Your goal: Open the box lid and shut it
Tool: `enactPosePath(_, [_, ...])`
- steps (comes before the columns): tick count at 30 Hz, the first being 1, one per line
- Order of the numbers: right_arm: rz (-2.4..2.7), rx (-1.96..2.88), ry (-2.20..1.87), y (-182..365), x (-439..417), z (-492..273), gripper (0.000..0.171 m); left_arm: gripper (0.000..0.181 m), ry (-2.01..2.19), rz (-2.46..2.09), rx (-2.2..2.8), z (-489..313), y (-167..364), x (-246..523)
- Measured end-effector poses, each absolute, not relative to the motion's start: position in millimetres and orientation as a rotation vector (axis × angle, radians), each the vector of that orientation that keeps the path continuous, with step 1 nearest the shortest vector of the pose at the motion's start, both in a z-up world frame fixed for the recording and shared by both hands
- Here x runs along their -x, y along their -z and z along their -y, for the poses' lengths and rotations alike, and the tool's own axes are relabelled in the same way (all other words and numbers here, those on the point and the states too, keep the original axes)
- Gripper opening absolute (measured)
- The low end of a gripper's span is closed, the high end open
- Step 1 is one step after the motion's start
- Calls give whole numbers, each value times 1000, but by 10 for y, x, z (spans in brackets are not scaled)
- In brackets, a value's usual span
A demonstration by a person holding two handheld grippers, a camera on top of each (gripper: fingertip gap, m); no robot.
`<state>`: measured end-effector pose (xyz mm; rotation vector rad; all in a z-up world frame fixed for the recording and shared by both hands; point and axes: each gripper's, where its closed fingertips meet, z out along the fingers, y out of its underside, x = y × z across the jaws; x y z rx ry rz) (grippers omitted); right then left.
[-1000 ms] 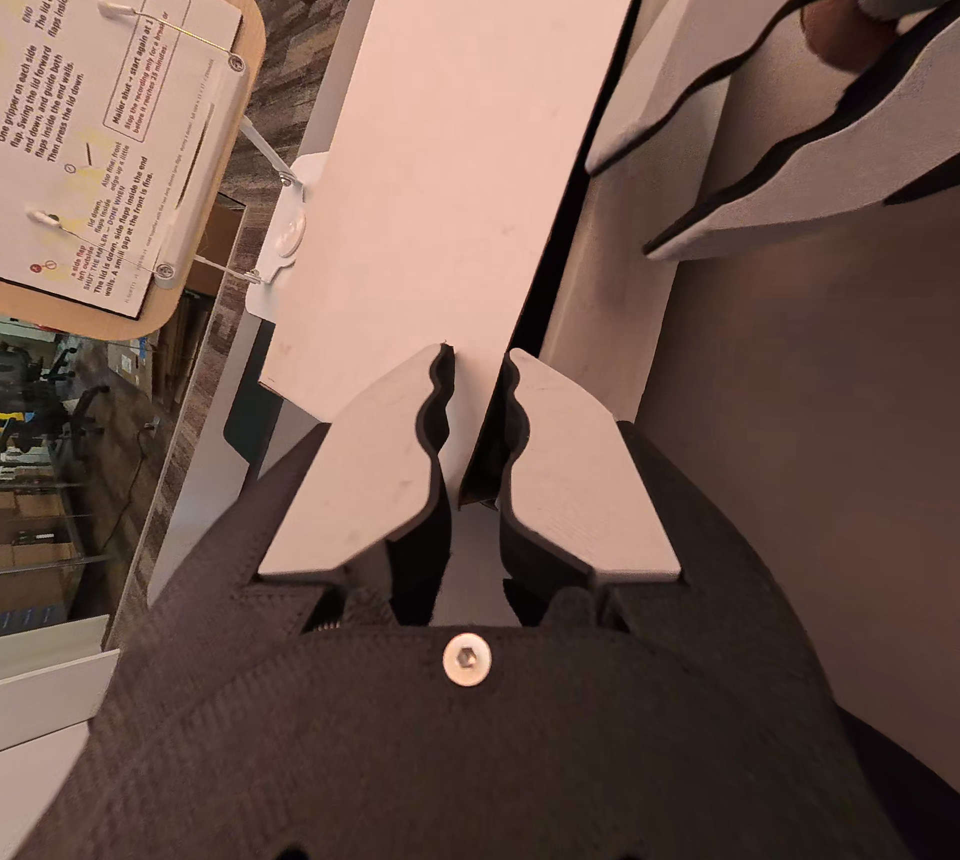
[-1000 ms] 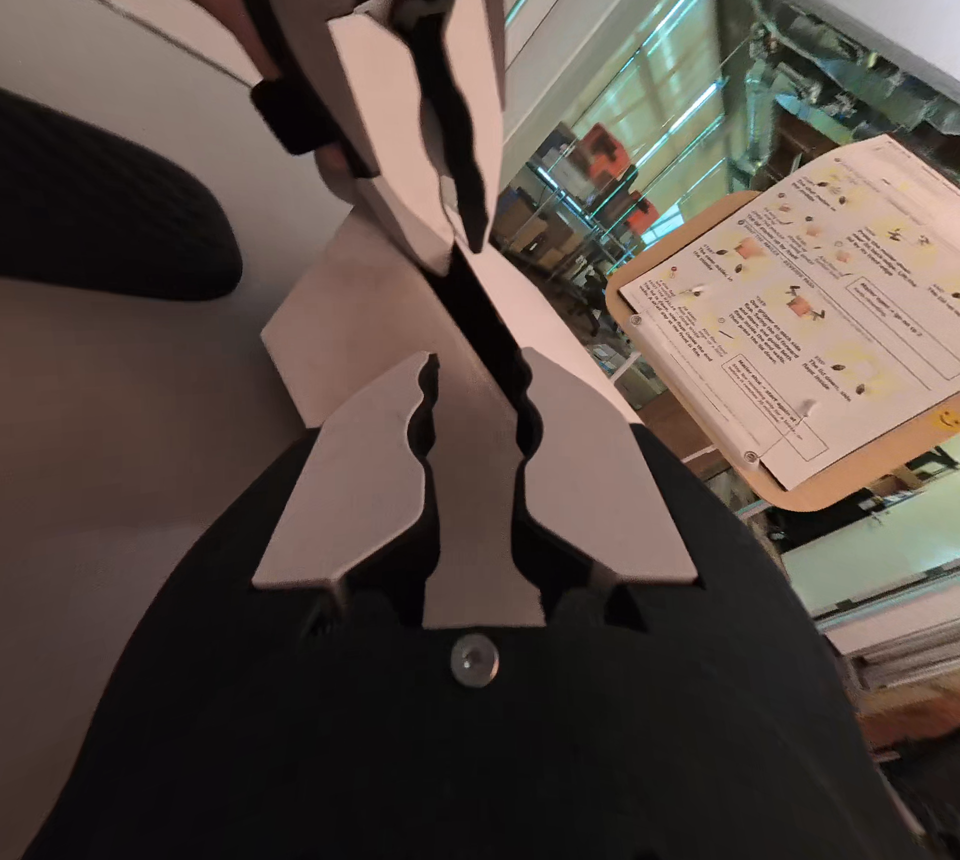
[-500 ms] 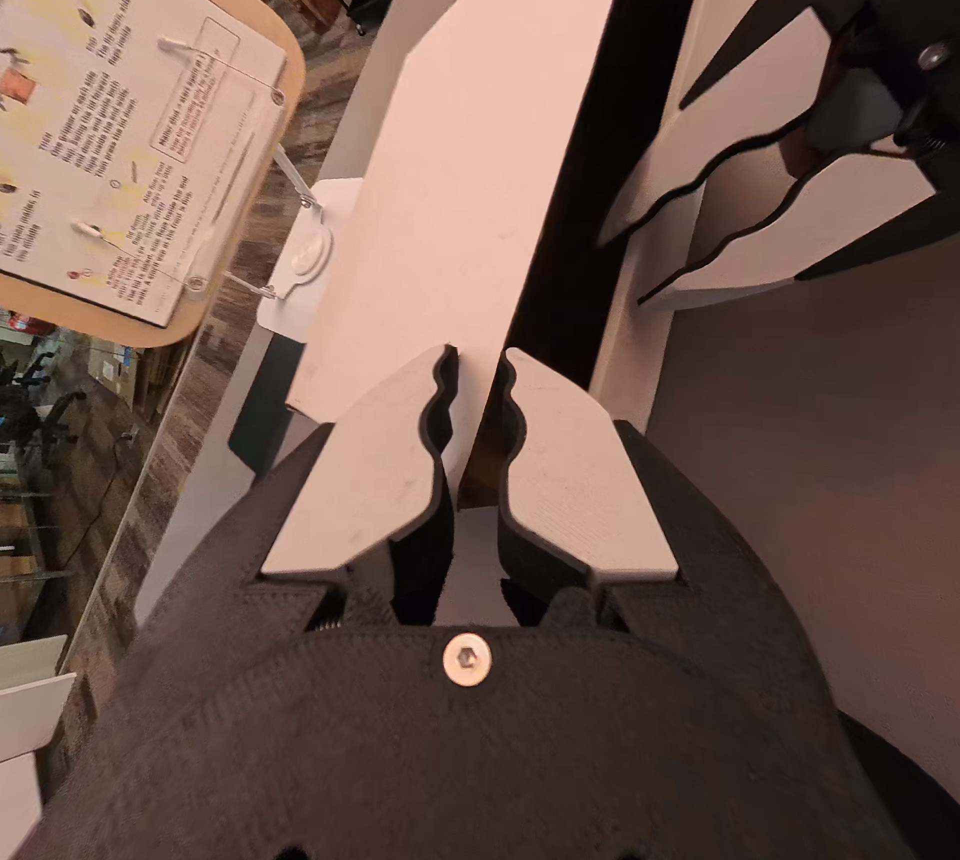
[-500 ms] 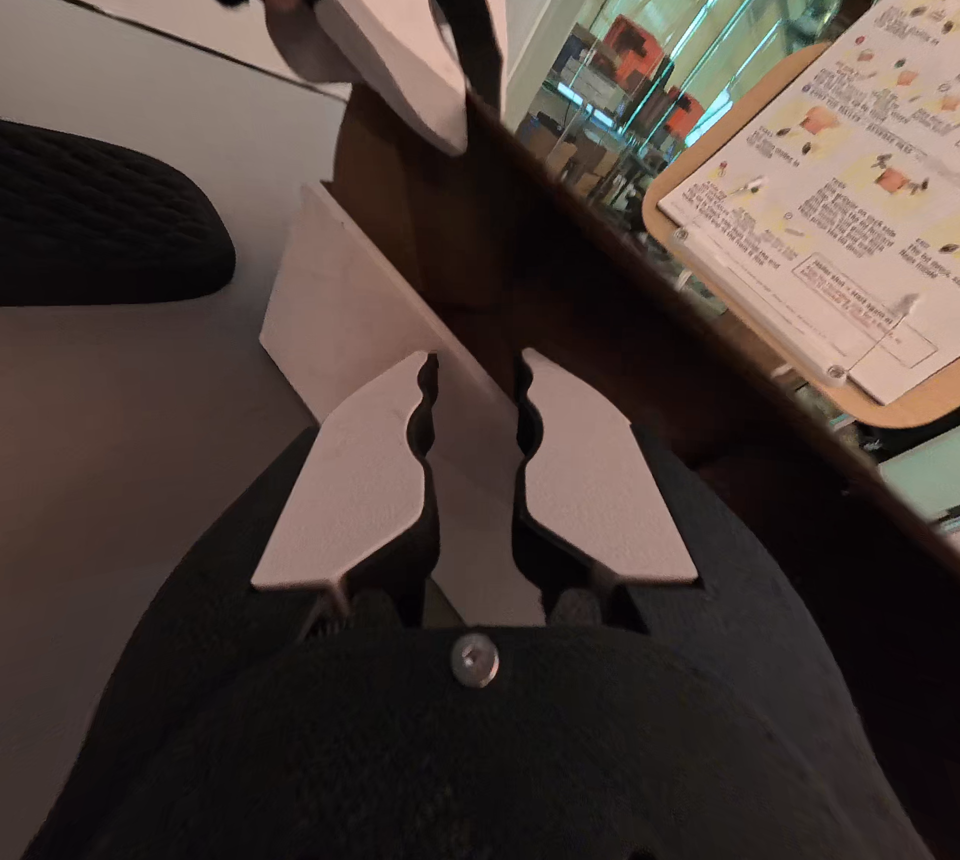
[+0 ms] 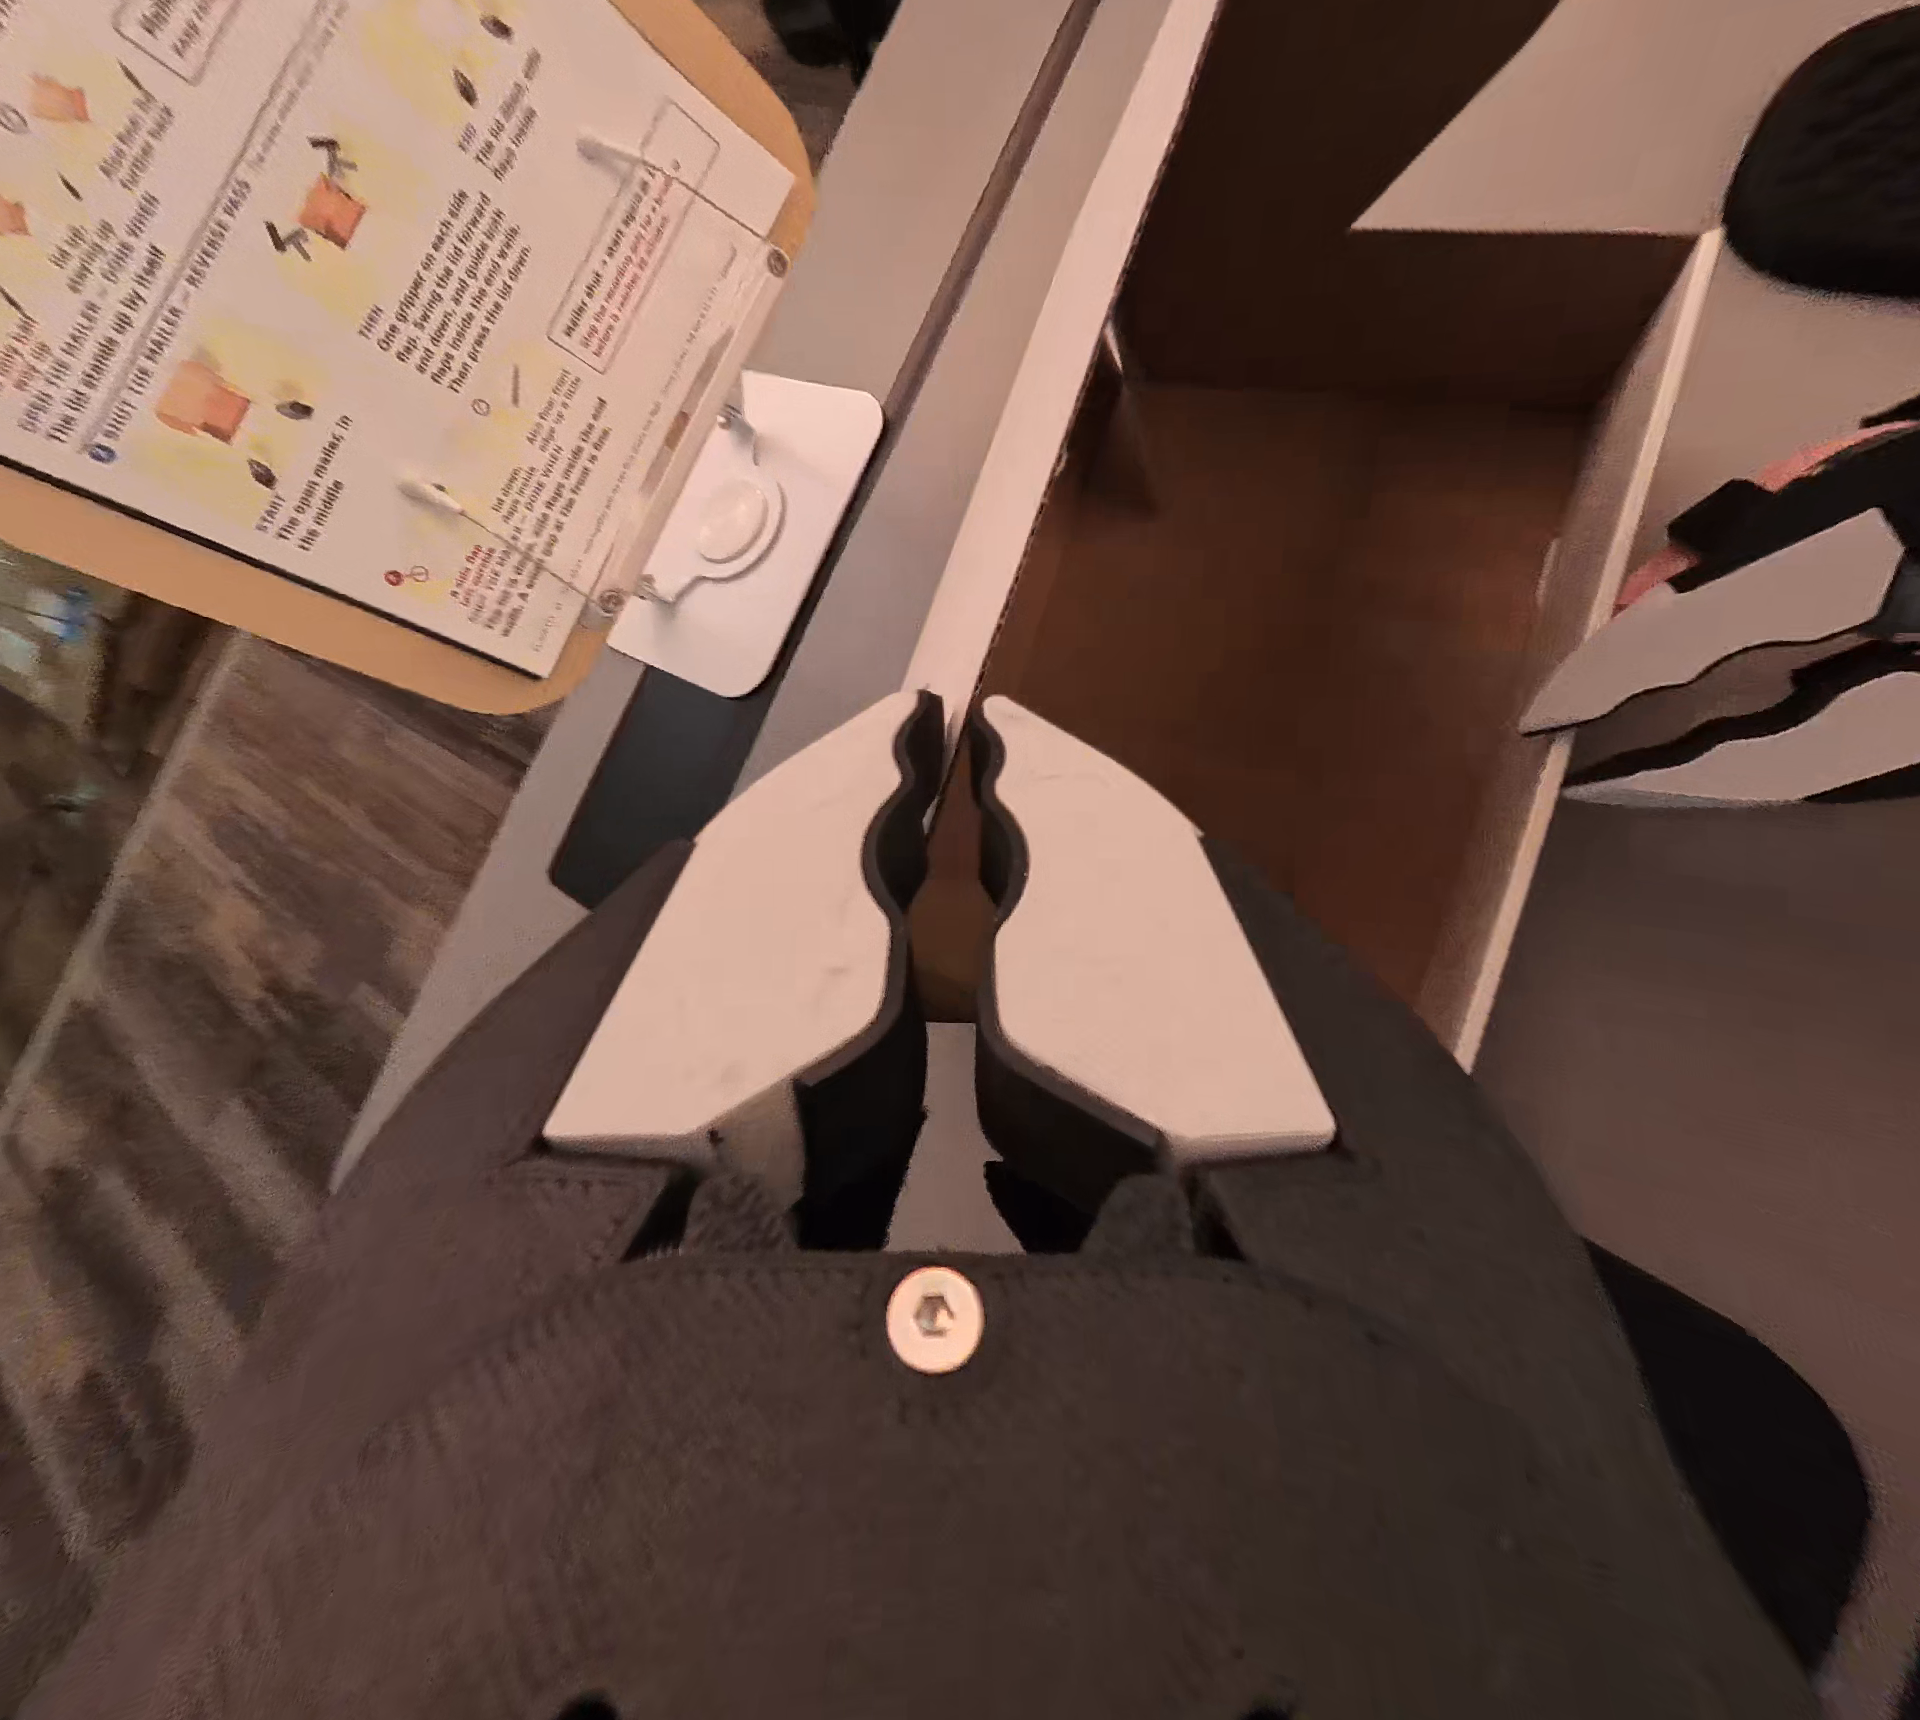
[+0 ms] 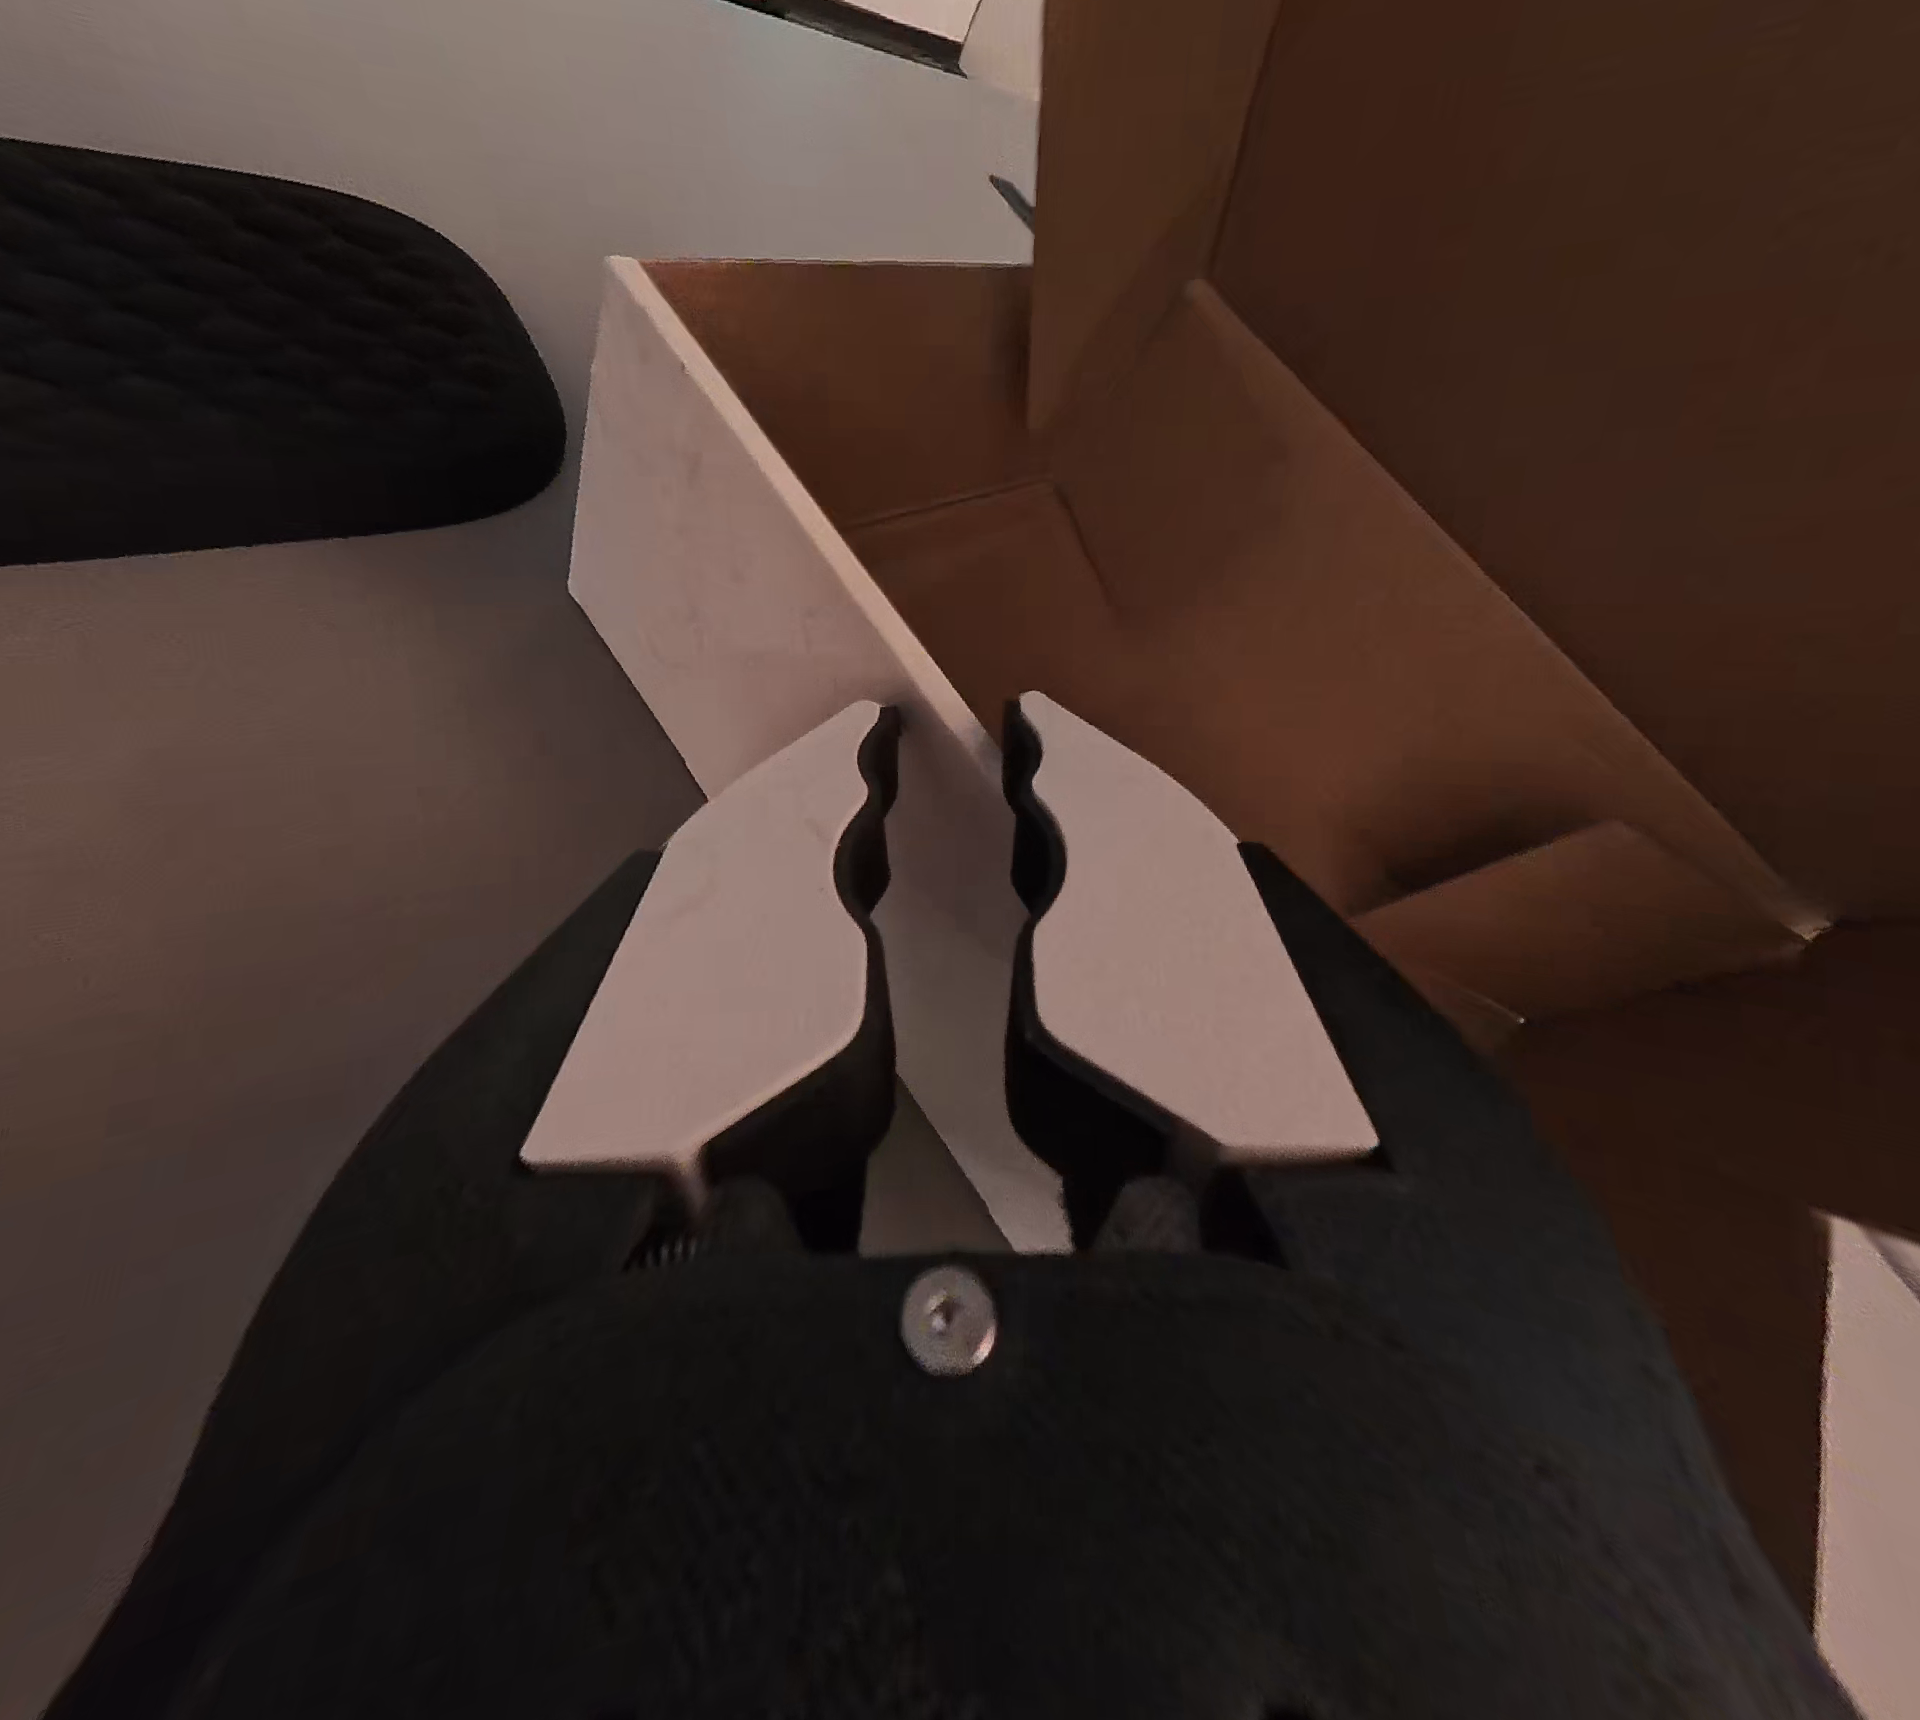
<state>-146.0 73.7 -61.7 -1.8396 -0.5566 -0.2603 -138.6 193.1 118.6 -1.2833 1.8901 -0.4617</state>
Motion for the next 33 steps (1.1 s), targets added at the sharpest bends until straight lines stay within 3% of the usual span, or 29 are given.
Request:
enactPosePath(15, [550, 1907, 129, 612, 1508, -631, 23, 4, 977, -2143, 1445, -2425, -1566, 870])
enactPosePath(17, [557, 1876, 135, 576, 1484, -619, 23, 13, 1074, -2044, 1362, -2417, -1686, 876])
enactPosePath(20, [511, 1822, 126, 433, 1369, -558, 25, 47, 1206, -1797, 1261, -2418, -1908, 1050])
enactPosePath(22, [480, 1770, 123, 273, 1247, -470, 25, 57, 1199, -1561, 1226, -2513, -1948, 1289])
enactPosePath(24, [426, 1725, 137, 89, 1045, -354, 26, 69, 1174, -1388, 1191, -2503, -1788, 1598])
enactPosePath(29, [159, 1569, 322, -397, 63, -119, 32, 89, 1136, -1266, 1361, -2333, -773, 1849])
enactPosePath(33, [7, 1541, 362, -559, -477, -240, 54, 94, 1057, -1176, 1466, -2341, -307, 1548])
